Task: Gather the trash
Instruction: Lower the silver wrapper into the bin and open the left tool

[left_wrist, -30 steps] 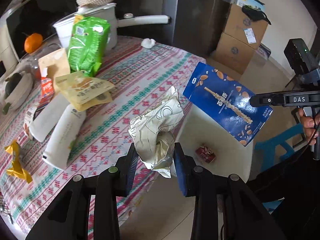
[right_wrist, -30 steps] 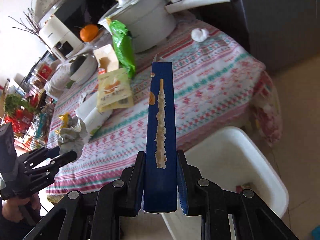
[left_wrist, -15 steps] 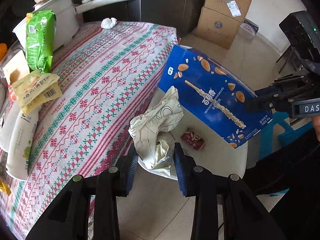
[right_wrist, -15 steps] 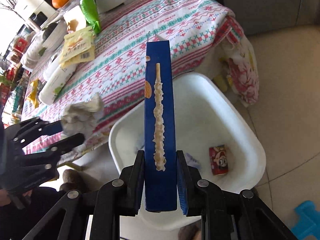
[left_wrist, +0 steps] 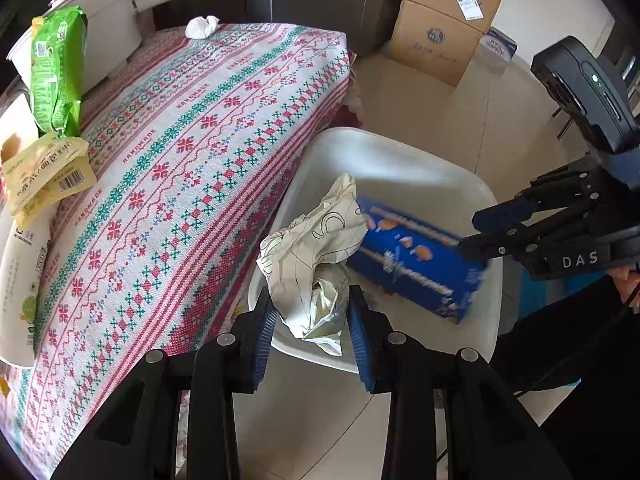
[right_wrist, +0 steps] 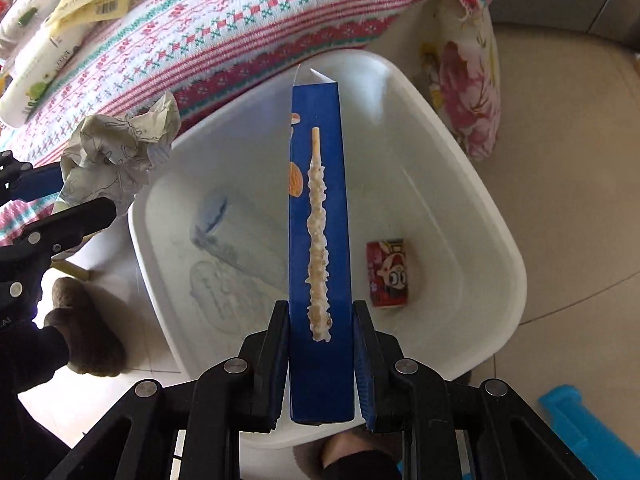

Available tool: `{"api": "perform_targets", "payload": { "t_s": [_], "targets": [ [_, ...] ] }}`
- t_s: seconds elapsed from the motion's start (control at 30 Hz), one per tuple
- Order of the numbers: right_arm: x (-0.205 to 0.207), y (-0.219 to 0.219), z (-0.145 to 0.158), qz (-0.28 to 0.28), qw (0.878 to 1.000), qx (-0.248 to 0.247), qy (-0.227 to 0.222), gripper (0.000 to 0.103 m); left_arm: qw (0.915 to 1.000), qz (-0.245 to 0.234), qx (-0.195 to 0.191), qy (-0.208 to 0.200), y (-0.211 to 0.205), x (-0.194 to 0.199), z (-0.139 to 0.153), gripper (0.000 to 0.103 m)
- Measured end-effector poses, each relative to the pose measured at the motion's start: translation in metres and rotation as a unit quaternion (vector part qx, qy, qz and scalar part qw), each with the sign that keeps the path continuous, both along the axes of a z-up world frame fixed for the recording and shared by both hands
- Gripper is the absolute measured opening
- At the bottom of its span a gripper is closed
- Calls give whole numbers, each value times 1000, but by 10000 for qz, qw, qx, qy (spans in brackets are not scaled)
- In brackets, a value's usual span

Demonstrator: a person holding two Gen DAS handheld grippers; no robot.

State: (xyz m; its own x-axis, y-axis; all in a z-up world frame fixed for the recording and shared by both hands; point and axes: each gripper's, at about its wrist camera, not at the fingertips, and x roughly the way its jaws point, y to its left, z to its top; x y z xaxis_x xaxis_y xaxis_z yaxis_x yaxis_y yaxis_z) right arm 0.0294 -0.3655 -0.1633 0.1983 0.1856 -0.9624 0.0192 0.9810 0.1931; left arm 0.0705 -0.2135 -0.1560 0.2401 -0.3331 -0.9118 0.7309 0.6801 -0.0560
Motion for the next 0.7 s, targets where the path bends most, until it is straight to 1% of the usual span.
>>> {"api": "perform_targets", "payload": {
  "t_s": [0.03,0.07,0.1,0.13,0.2,0.3,0.43,0.47,0.53,0.6,0.7],
  "targets": [
    [1,-2,-2,-42,10000,35,33,29,10000,-17,-2,6,0,0,-1,37],
    [2,-4,-4,-96,9999,99,78,29,10000,-39,-2,15,-1,-1,-2,37],
    [3,-8,-5,-195,9996,190,105,34,10000,-63,3,27,-2,-2,-3,37],
    [4,-13,-5,-320,9989,312,135,47,10000,-87,14,38,-3,-2,-5,37],
    [4,-25,-3,-580,9971,472,112,59,9999,-137,28,53,-6,-5,-8,38],
    [2,-38,7,-757,9958,507,-41,61,9997,-218,33,80,-12,-6,-13,38],
    [0,-48,15,-978,9935,575,-111,64,9995,-290,-30,134,-22,-6,-21,39],
    [-1,-51,19,-1015,9932,551,-126,65,9994,-299,-54,134,-25,-6,-22,42],
    [-2,-58,22,-1116,9923,522,-154,66,9993,-326,-137,148,-30,-6,-22,44],
    [-3,-58,25,-1228,9908,539,-172,66,9993,-322,-132,137,-35,-5,-21,53],
    [-4,-63,27,-1333,9891,579,-215,67,9994,-302,-113,107,-39,-3,-19,58]
  ]
}}
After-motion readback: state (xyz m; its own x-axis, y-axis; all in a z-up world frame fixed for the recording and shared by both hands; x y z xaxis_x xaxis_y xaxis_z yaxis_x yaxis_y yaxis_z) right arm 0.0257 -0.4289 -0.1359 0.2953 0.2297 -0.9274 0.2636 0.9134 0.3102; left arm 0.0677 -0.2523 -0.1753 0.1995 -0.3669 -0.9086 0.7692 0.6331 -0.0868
